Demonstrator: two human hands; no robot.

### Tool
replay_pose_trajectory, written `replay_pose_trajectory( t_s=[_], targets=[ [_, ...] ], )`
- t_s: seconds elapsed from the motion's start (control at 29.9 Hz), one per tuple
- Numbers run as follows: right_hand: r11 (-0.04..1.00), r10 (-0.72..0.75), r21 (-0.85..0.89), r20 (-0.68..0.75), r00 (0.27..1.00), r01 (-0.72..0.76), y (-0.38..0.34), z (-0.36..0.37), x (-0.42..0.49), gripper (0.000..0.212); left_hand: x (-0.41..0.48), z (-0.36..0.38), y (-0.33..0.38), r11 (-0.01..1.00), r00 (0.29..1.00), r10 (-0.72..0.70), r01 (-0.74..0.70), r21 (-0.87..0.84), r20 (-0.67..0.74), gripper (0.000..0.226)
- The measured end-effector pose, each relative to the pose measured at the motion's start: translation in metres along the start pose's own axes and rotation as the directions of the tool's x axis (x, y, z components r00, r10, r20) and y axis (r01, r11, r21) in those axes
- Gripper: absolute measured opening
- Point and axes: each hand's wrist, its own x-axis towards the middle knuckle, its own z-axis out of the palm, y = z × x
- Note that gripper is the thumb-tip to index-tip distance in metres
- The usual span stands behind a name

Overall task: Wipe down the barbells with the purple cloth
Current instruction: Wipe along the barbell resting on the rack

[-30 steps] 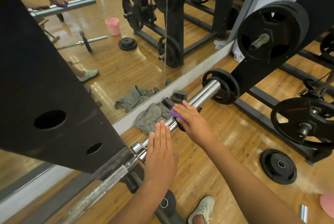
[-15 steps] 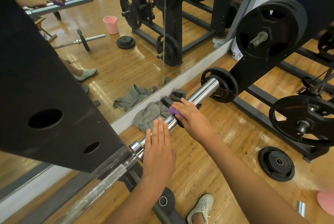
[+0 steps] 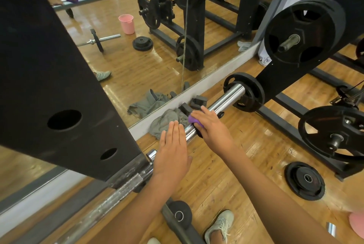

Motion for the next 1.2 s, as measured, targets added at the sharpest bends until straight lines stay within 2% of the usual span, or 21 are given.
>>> replay_pose_trajectory(
  t_s=[0.1,0.23,0.3,0.47,0.6,0.67,0.74,0.9,1.07,1.2],
  targets=[
    [0.998,-0.056,0.006,0.034,0.998,0.055,0.005,-0.004,-0.001,0.041,0.007,-0.004,-0.011,0.994,0.998,0.039,-0.035,-0.099,0.044,0.099],
    [0.996,0.084,0.045,-0.042,0.996,-0.082,0.009,-0.013,0.01,0.038,0.022,-0.01,-0.029,0.971,0.992,0.056,-0.028,-0.239,0.111,0.101],
    [0.995,0.089,0.04,-0.037,0.995,-0.088,0.003,-0.011,0.01,0.037,0.026,-0.008,-0.034,0.969,0.993,0.032,-0.003,-0.247,0.117,0.106],
    [0.999,-0.028,0.035,0.008,1.0,0.028,0.009,-0.004,-0.001,0.043,0.017,-0.007,-0.029,0.991,0.999,0.043,-0.038,-0.132,0.029,0.103],
    [0.996,0.017,0.088,-0.042,0.999,-0.013,0.007,-0.004,0.004,0.035,-0.003,-0.009,-0.019,0.994,0.999,0.001,-0.005,-0.111,-0.032,0.094],
    [0.993,0.048,0.114,-0.081,0.996,-0.039,0.0,0.0,0.0,0.034,-0.021,-0.003,-0.011,0.996,0.993,-0.029,0.02,-0.082,-0.114,0.089],
    [0.994,0.023,0.11,-0.088,0.996,-0.013,-0.006,0.01,-0.008,0.036,-0.037,0.003,-0.004,0.996,0.986,-0.052,0.039,-0.082,-0.16,0.088],
    [0.998,-0.04,0.05,-0.051,0.998,0.042,0.005,0.009,-0.004,0.038,-0.042,0.01,0.005,0.998,0.989,-0.069,0.067,-0.019,-0.133,0.092],
    [0.985,0.149,0.112,-0.163,0.975,-0.132,-0.007,0.012,0.0,0.035,-0.038,0.011,0.001,0.997,0.99,-0.046,0.054,0.06,-0.135,0.097],
    [0.994,0.069,0.094,-0.109,0.992,-0.059,-0.008,0.019,-0.008,0.037,-0.023,0.008,0.001,0.993,0.992,-0.056,0.067,0.101,-0.113,0.102]
  ],
)
